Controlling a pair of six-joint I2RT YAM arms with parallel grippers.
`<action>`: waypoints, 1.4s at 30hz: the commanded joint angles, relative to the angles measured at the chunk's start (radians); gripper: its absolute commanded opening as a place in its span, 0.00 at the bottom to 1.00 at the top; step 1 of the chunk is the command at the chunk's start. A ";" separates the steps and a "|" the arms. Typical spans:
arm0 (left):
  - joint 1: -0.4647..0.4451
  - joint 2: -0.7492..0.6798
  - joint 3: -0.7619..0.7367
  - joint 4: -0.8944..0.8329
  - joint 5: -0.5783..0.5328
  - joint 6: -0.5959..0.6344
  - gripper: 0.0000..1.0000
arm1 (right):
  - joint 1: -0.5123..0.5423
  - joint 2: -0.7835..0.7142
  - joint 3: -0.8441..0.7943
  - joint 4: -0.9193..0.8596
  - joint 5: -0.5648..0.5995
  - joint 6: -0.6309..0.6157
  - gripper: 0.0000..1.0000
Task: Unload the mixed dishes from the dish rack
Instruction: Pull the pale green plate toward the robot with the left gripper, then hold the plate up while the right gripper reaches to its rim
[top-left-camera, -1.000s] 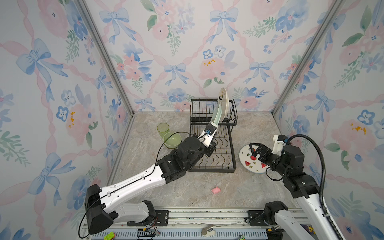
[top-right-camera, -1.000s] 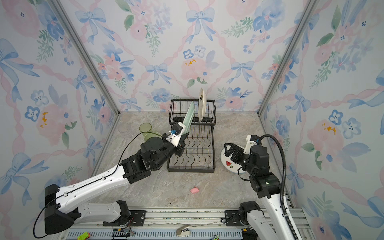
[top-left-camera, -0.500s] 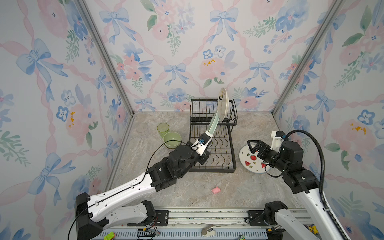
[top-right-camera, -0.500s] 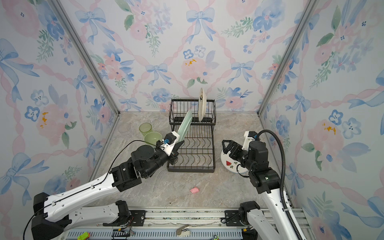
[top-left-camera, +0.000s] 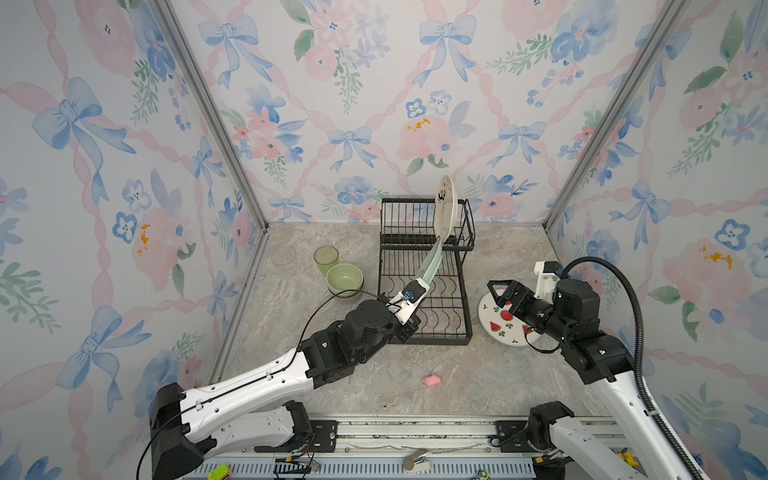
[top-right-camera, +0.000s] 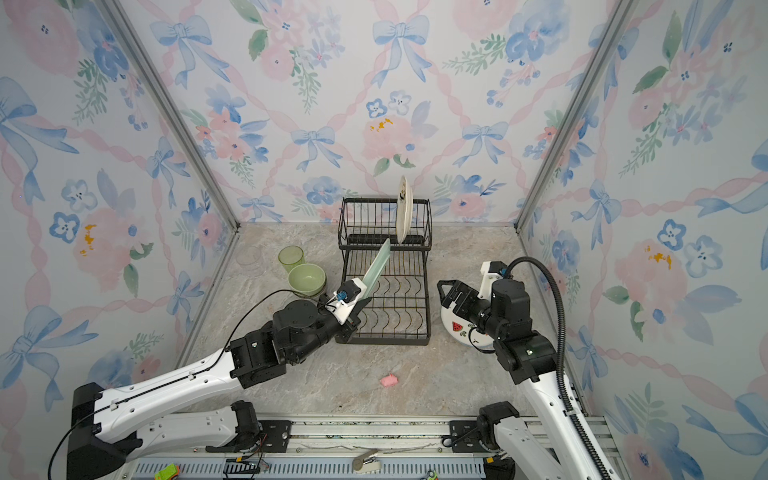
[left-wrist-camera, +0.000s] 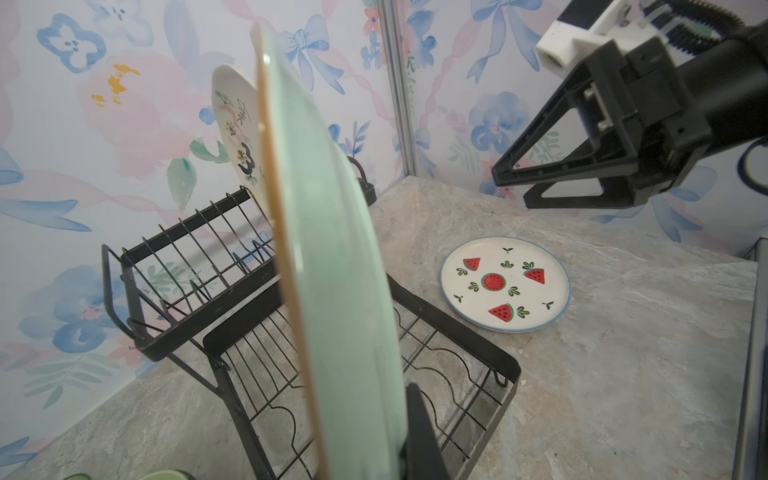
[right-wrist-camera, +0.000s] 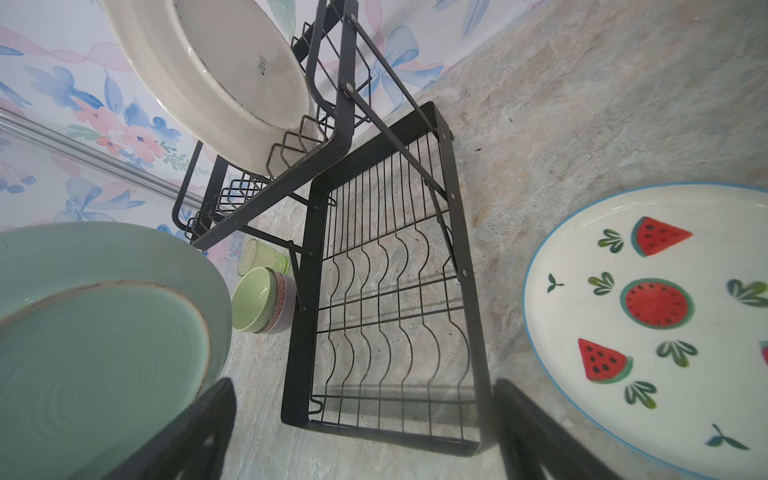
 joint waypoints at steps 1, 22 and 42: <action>-0.021 -0.008 0.005 0.126 0.008 0.016 0.00 | 0.027 0.001 0.032 0.006 -0.010 0.021 0.97; -0.062 0.041 -0.054 0.176 -0.021 0.043 0.00 | 0.057 0.009 0.044 -0.036 0.011 0.046 0.97; -0.063 -0.024 -0.211 0.315 0.066 0.094 0.00 | 0.078 0.152 0.155 -0.107 -0.063 0.087 0.97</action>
